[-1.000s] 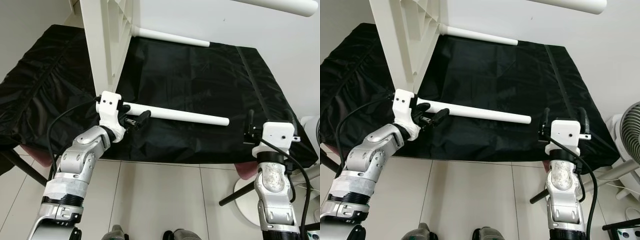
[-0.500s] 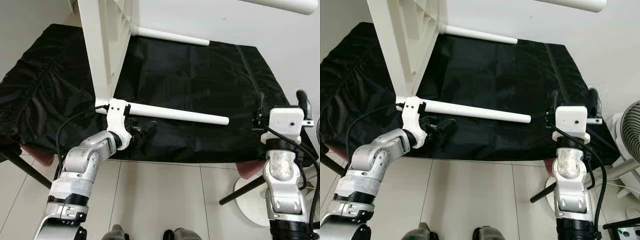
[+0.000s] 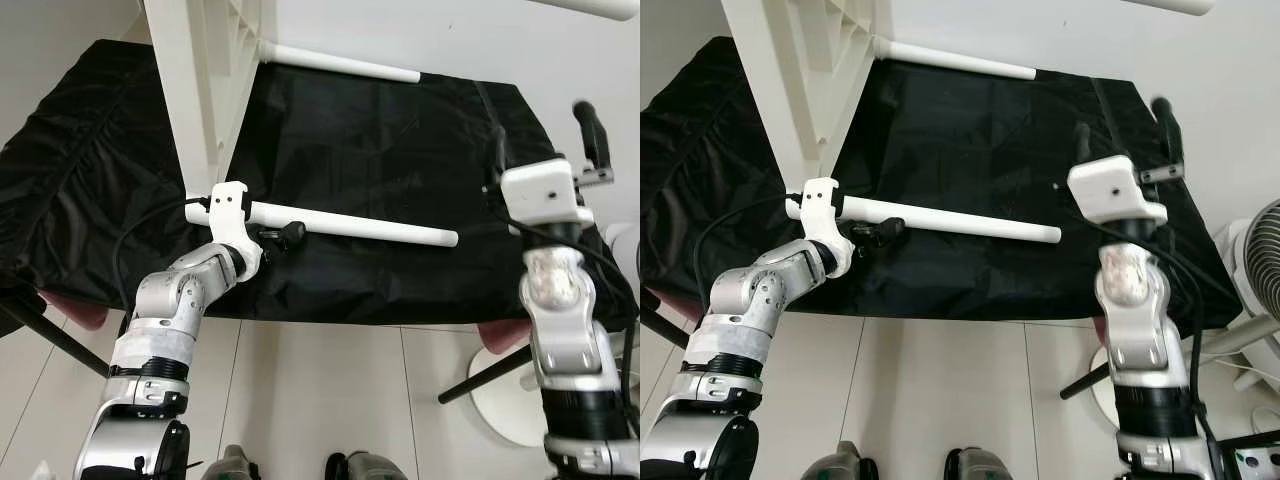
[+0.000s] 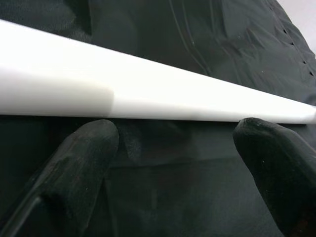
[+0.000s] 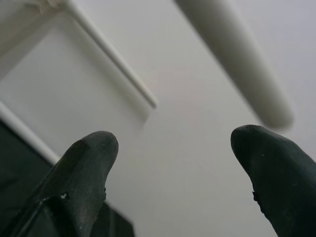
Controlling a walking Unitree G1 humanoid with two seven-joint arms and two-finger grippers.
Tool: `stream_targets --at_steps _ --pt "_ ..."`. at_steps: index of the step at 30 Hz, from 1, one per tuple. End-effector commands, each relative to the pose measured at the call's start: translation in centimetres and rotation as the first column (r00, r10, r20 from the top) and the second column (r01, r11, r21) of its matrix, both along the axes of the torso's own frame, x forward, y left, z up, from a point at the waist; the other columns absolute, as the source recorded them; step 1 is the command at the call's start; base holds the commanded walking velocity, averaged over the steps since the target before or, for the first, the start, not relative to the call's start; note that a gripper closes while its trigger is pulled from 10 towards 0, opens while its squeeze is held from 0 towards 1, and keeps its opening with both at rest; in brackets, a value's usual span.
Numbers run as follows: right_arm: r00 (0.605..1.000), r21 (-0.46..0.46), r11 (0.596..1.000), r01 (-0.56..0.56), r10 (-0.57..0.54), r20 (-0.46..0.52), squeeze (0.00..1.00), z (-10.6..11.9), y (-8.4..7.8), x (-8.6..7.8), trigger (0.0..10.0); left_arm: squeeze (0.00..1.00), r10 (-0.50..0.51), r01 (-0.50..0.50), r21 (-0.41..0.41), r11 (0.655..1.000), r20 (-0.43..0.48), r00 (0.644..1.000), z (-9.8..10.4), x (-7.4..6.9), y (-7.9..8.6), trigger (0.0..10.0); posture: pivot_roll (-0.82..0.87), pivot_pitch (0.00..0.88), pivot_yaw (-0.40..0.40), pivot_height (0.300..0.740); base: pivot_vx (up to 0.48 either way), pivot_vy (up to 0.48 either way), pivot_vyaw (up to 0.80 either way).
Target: Building children table
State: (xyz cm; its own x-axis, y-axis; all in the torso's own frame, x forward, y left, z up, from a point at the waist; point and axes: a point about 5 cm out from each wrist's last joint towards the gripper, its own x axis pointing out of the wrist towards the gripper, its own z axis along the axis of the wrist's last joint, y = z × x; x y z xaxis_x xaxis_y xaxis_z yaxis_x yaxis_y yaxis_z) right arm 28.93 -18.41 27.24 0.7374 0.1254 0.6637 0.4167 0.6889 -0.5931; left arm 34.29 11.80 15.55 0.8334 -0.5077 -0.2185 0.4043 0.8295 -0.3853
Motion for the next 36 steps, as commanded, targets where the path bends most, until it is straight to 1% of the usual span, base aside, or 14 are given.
stream_targets --at_steps 1,2,3,5,9,11,13,19,23,28,29,30,31,36 --pt "1.0 -0.076 0.997 -0.002 0.003 0.008 0.0 0.5 0.5 0.3 10.0 0.0 0.002 -0.002 0.012 1.0 -0.012 1.0 0.1 0.1 -0.2 10.0 0.07 0.068 -0.051 0.74 0.0 0.0 0.0" --pt "1.0 -0.135 0.991 -0.009 0.013 0.027 0.0 1.3 0.9 0.6 10.0 0.0 0.005 -0.005 0.014 1.0 -0.01 1.0 0.2 0.1 -0.2 10.0 0.07 0.067 -0.053 0.74 0.0 0.0 0.0" --pt "1.0 -0.135 0.991 -0.009 0.013 0.027 0.0 1.3 0.9 0.6 10.0 0.0 0.005 -0.005 0.014 1.0 -0.01 1.0 0.2 0.1 -0.2 10.0 0.07 0.067 -0.053 0.74 0.0 0.0 0.0" --pt "0.999 -0.197 0.98 -0.019 0.027 0.039 0.0 2.5 1.5 1.4 10.0 0.0 0.008 -0.008 0.018 1.0 -0.003 1.0 0.3 0.3 -0.2 10.0 0.07 0.064 -0.056 0.74 0.0 0.0 0.0" --pt "0.997 -0.248 0.968 -0.032 0.047 0.055 0.0 3.8 2.1 2.3 10.0 0.0 0.016 -0.016 0.017 1.0 0.009 1.0 0.6 0.6 -0.2 10.0 0.07 0.063 -0.06 0.74 0.0 0.0 0.0" --pt "0.997 -0.248 0.968 -0.032 0.047 0.055 0.0 3.8 2.1 2.3 10.0 0.0 0.016 -0.016 0.017 1.0 0.009 1.0 0.6 0.6 -0.2 10.0 0.07 0.063 -0.06 0.74 0.0 0.0 0.0" --pt "0.996 -0.29 0.956 -0.042 0.065 0.069 0.0 4.7 2.7 3.0 10.0 0.0 0.02 -0.02 0.006 1.0 0.015 1.0 0.8 0.6 -0.2 10.0 0.07 0.063 -0.066 0.74 0.0 0.0 0.0" --pt "0.993 -0.331 0.943 -0.04 0.073 0.09 0.0 5.1 3.1 3.5 10.0 0.0 0.015 -0.015 0.004 1.0 0.015 1.0 0.7 0.3 -0.3 10.0 0.08 0.06 -0.074 0.74 0.0 0.0 0.0" --pt "0.992 -0.373 0.926 -0.057 0.095 0.085 0.0 4.3 3.7 4.1 10.0 0.0 0.022 -0.022 0.006 1.0 0.012 1.0 0.6 0.3 -0.2 10.0 0.09 0.061 -0.084 0.74 0.0 0.0 0.0" --pt "0.992 -0.377 0.924 -0.061 0.097 0.078 0.0 4.0 3.7 4.2 10.0 0.0 0.023 -0.023 0.007 1.0 0.013 1.0 0.6 0.3 -0.2 10.0 0.09 0.061 -0.084 0.74 0.0 0.0 0.0" --pt "0.995 -0.373 0.924 -0.082 0.098 0.024 0.0 1.6 3.6 4.0 10.0 0.0 0.034 -0.034 0.009 0.999 0.017 0.999 0.7 0.3 0.0 10.0 0.09 0.067 -0.085 0.74 0.0 0.0 0.0" --pt "0.995 -0.373 0.924 -0.082 0.098 0.024 0.0 1.6 3.6 4.0 10.0 0.0 0.034 -0.034 0.009 0.999 0.017 0.999 0.7 0.3 0.0 10.0 0.09 0.067 -0.085 0.74 0.0 0.0 0.0" --pt "0.994 -0.369 0.924 -0.1 0.107 -0.001 0.0 0.4 3.8 3.6 10.0 0.0 0.043 -0.043 0.011 0.999 0.016 0.999 0.6 0.3 0.3 10.0 0.09 0.069 -0.082 0.74 0.0 0.0 0.0" --pt "0.99 -0.385 0.914 -0.126 0.142 0.013 0.0 0.4 4.3 3.3 10.0 0.0 0.046 -0.046 0.013 0.999 0.016 0.999 0.6 0.3 0.4 10.0 0.09 0.072 -0.079 0.74 0.0 0.0 0.0"
